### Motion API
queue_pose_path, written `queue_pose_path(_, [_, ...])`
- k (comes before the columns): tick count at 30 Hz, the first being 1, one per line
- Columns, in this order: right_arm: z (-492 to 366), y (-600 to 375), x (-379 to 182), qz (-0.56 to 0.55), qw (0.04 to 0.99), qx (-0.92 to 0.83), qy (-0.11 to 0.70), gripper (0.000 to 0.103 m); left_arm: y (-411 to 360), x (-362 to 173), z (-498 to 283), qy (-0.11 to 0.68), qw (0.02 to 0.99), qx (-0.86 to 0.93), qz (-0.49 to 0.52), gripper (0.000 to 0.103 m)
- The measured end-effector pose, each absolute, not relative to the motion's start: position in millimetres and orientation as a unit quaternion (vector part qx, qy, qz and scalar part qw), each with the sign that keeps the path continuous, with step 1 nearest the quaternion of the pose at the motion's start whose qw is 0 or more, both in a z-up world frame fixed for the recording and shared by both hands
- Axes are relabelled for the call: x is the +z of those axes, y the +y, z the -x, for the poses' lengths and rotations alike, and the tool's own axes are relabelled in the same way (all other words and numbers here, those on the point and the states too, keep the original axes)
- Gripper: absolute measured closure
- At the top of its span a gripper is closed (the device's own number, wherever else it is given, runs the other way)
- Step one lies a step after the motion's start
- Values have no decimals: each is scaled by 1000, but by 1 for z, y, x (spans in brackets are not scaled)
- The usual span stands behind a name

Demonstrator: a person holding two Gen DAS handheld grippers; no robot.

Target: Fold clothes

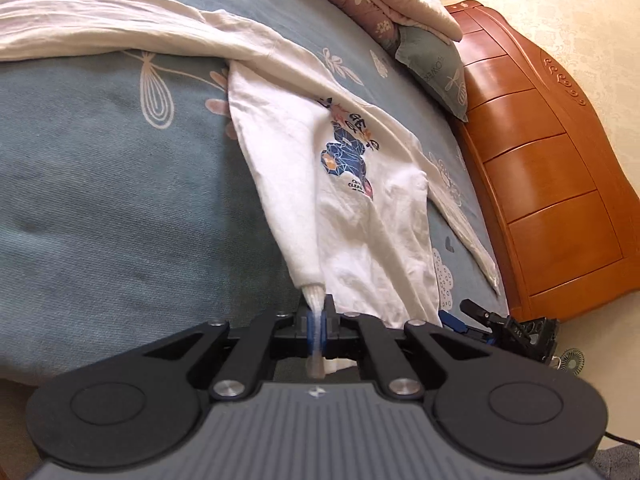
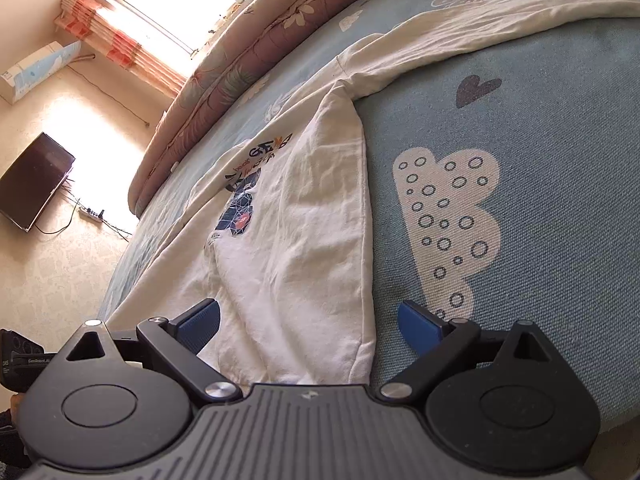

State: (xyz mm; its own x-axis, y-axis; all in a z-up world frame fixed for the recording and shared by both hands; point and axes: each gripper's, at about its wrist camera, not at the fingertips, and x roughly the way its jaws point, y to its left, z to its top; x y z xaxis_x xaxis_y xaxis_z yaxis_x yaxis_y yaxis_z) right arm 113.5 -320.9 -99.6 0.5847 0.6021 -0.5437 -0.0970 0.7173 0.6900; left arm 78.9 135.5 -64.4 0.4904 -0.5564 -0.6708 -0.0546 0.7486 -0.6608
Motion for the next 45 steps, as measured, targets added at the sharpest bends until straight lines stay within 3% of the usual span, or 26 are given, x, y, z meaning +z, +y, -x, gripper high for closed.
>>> queue_pose_path(7, [-112,-320,-96,-308,826,209,424,0,147,-116,-90,533,770,-109,333,101])
queue_pose_path(14, [-110,-329,-102,-359,789,231,441,0,143,-117,-95,532,774,-121,320,100])
queue_pose_path(31, [-118,-318,-105,-318,785,244,472,1,148,-120,-93,525,774,-129,329,99])
queue_pose_path(32, [-117,-319,-105,-313,789,238,473,4,147,-120,-92,524,776,-129,328,99])
queue_pose_path(34, [-115,-320,-106,-302,796,226,473,27,148,-120,-90,520,777,-128,331,99])
queue_pose_path(36, [-114,-322,-106,-291,804,215,473,79,148,-121,-90,520,776,-128,335,99])
queue_pose_path(37, [-113,-323,-107,-286,807,209,473,90,148,-120,-91,520,776,-127,332,99])
queue_pose_path(38, [-113,-324,-107,-280,811,203,473,96,146,-119,-91,521,778,-125,328,99])
queue_pose_path(45, [-112,-325,-95,-271,817,215,461,96,144,-99,-85,512,783,-137,326,101])
